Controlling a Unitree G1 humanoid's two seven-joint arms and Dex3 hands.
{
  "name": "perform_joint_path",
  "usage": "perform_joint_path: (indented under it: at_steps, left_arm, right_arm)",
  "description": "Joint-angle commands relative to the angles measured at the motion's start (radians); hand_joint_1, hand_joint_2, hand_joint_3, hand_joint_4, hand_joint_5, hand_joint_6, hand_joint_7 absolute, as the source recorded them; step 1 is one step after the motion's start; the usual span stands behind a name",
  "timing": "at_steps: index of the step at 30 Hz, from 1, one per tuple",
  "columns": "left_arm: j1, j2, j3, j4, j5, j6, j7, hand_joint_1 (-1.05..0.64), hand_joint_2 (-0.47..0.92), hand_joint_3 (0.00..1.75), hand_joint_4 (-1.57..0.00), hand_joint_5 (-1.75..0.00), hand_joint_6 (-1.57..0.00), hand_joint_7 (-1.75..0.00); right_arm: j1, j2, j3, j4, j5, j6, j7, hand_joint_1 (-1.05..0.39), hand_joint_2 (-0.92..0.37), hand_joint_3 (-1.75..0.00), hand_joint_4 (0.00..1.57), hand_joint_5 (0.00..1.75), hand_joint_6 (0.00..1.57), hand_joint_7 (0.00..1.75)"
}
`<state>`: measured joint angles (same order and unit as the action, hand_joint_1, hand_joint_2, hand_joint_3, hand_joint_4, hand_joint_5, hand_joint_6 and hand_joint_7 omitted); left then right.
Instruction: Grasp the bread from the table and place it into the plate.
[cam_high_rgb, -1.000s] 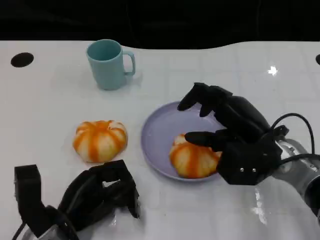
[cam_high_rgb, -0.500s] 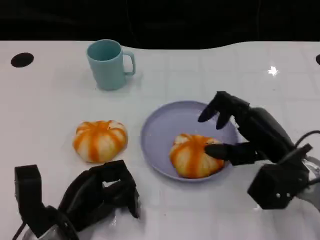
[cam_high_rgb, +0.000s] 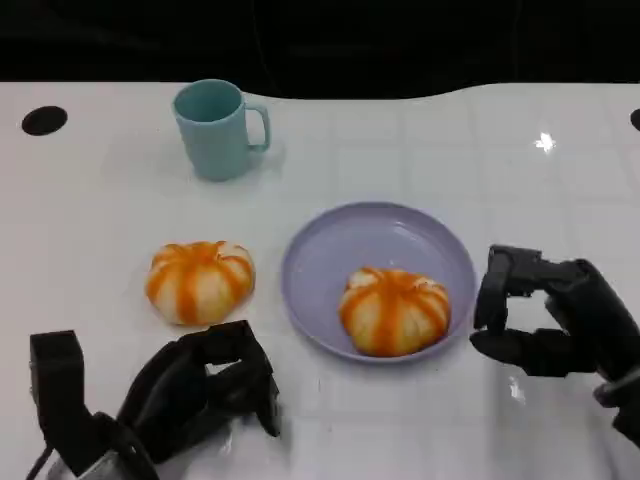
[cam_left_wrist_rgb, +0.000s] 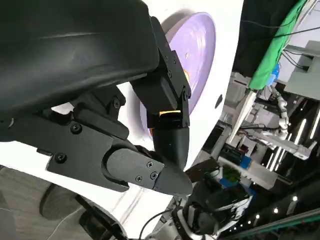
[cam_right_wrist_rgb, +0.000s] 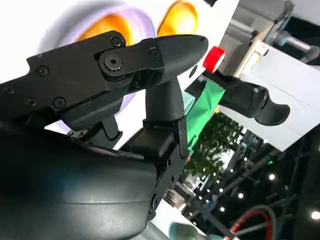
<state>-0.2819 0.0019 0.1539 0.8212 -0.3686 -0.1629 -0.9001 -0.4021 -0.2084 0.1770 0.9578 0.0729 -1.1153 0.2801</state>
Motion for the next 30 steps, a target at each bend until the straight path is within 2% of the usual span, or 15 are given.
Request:
perform_joint_path:
  at_steps: [1,8,11,20,23,28,30]
  left_arm:
    - [0.022,0.008,-0.001,0.007,0.007,0.007,0.005,-0.68,0.87,0.01,-0.94,-1.44,-0.95,-1.02]
    - [0.022,0.013,-0.001,0.001,0.005,0.028,0.008,-0.68,0.87,0.0,-0.97,-1.43,-0.97,-1.04]
    - [0.018,0.016,0.0,0.005,0.005,0.033,0.006,-0.7,0.87,0.0,-0.98,-1.42,-0.97,-1.04]
    - [0.028,0.018,0.0,-0.006,0.007,0.021,0.004,-0.69,0.87,0.0,-0.97,-1.42,-0.97,-1.03]
    - [0.021,0.021,0.002,0.001,0.006,0.023,0.0,-0.7,0.87,0.0,-0.97,-1.43,-0.96,-1.04]
    - [0.017,0.024,0.002,0.0,0.006,0.04,0.007,-0.73,0.85,0.0,-0.98,-1.43,-0.98,-1.04]
    - [0.016,0.024,0.004,0.001,0.002,0.044,0.002,-0.71,0.85,0.0,-0.98,-1.43,-0.98,-1.03]
  right_arm:
    - [0.074,-0.009,-0.042,-0.073,0.077,0.04,0.096,-0.92,-0.92,-0.03,1.02,1.46,0.94,1.4]
    - [0.172,0.024,-0.08,-0.135,0.125,0.078,0.184,-0.9,-0.9,0.0,1.15,1.32,1.04,1.27]
    - [0.193,0.045,-0.098,-0.139,0.136,0.092,0.202,-0.89,-0.9,0.0,1.19,1.32,1.08,1.26]
    - [0.224,0.077,-0.144,-0.148,0.189,0.22,0.305,-0.91,-0.85,0.0,1.32,1.17,1.26,1.01]
    - [0.225,0.09,-0.162,-0.155,0.22,0.264,0.349,-0.89,-0.83,0.0,1.34,1.09,1.31,0.9]
    - [0.228,0.1,-0.193,-0.182,0.266,0.376,0.422,-0.89,-0.79,0.0,1.45,0.91,1.45,0.65]
    - [0.228,0.102,-0.202,-0.193,0.285,0.428,0.452,-0.86,-0.74,0.0,1.53,0.77,1.54,0.47]
